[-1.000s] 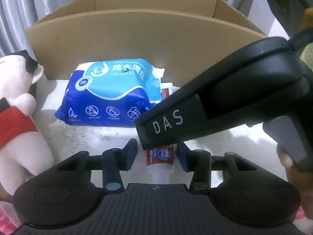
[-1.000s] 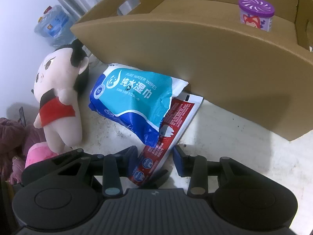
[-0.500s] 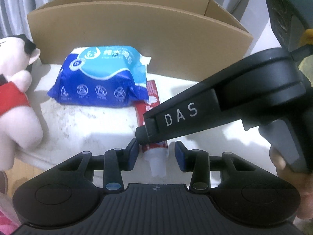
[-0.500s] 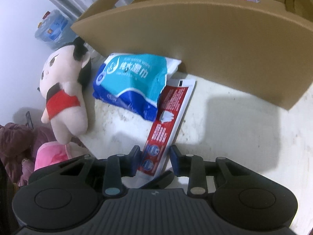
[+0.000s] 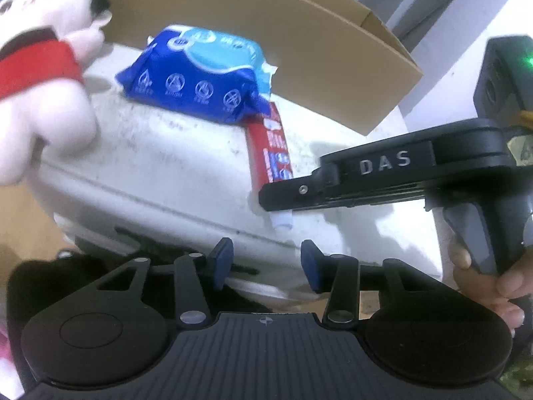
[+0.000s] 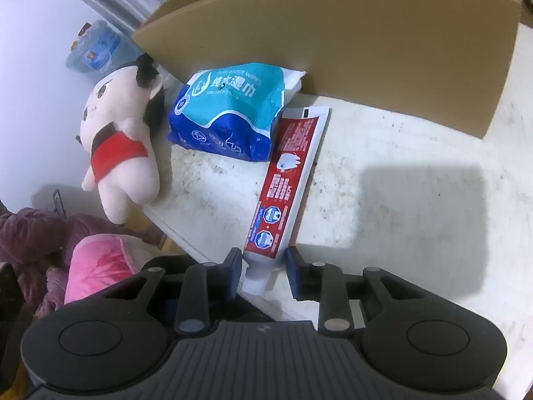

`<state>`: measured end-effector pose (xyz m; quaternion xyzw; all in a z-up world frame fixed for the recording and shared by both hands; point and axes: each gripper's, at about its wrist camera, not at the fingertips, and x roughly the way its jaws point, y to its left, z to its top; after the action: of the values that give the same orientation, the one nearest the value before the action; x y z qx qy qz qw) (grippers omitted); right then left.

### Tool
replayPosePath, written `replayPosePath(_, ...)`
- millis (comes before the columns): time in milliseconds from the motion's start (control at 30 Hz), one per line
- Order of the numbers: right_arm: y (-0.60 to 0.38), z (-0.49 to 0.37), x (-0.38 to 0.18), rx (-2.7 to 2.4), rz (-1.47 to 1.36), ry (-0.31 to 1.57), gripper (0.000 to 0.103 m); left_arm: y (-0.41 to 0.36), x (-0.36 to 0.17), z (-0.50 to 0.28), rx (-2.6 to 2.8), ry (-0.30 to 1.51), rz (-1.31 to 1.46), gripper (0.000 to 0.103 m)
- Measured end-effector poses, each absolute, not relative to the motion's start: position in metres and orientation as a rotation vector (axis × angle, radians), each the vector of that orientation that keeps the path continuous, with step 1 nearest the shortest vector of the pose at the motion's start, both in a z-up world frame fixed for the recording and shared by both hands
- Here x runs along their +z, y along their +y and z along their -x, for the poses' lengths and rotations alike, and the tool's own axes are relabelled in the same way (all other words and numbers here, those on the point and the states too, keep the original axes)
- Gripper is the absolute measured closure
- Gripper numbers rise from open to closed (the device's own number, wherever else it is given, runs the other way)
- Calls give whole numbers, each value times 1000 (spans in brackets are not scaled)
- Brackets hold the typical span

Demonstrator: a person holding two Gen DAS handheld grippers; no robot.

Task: Organize objects
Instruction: 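Close the right gripper on the toothpaste tube's cap end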

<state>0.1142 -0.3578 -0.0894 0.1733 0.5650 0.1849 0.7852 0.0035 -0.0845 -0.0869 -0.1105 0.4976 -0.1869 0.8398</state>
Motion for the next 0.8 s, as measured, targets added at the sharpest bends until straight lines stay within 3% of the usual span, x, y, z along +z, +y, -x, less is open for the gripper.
replayPosePath(200, -360, -111, -86, 406, -367, 1222, 76, -72, -103, -23, -387, 1062, 288, 56)
replayPosePath(400, -356, -129, -77, 366, -328, 1183, 71, -75, -96, -35, -377, 1011, 252, 56)
replayPosePath(500, -350, -141, -77, 337, -285, 1170, 45, -80, -93, -36, -370, 1002, 216, 56)
replayPosePath(567, -347, -147, -81, 329, -261, 1170, 45, -82, -94, -38, -378, 1002, 214, 56)
replayPosePath(667, -342, -147, -83, 341, -243, 1167, 64, -85, -95, -39, -384, 1000, 207, 56)
replayPosePath(800, -352, -141, -86, 336, -309, 1167, 70, -83, -97, -39, -401, 1006, 219, 56)
